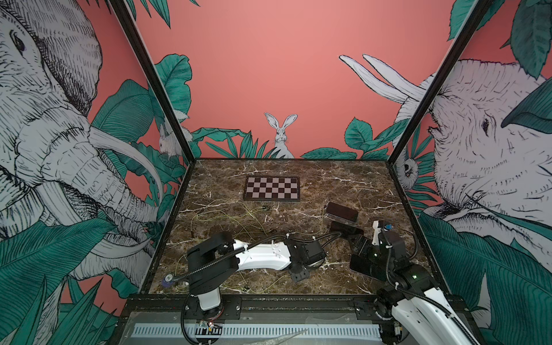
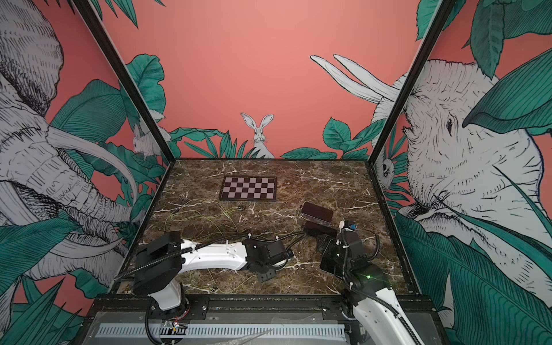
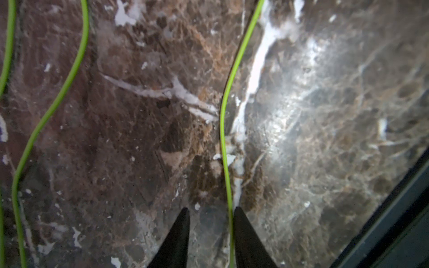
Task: Plug wired earphones into phones
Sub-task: Pick up the wired earphone from the center of the board.
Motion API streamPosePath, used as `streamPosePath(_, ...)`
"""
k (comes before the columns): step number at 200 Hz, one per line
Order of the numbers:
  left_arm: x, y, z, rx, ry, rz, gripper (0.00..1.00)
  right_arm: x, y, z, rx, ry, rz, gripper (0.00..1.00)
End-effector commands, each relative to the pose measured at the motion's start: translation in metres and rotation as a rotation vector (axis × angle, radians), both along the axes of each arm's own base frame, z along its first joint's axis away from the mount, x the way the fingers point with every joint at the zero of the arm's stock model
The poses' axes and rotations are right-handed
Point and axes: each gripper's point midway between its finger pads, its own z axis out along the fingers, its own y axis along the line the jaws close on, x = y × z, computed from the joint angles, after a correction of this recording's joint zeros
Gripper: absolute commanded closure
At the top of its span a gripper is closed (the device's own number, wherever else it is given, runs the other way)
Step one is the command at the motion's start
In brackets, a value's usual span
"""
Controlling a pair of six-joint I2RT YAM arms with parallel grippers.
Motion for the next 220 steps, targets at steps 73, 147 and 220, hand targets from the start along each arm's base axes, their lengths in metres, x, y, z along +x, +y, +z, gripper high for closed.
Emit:
streamPosePath(73,0.016,0.000,0.016,-0.038,-0.102,0.014,1.00,0.001,0.022,0.003,0.025,-0.006,0.139,0.25)
streamPosePath(147,0.028,-0.004,0.077,-0.203,-0.209,0.015,1.00,-0.005,0.054,-0.013,0.141,0.006,0.294,0.27)
streamPosePath(220,0.042,0.010,0.119,-0.320,-0.273,0.107,1.00,-0.002,0.079,-0.014,0.278,-0.053,0.378,0.30)
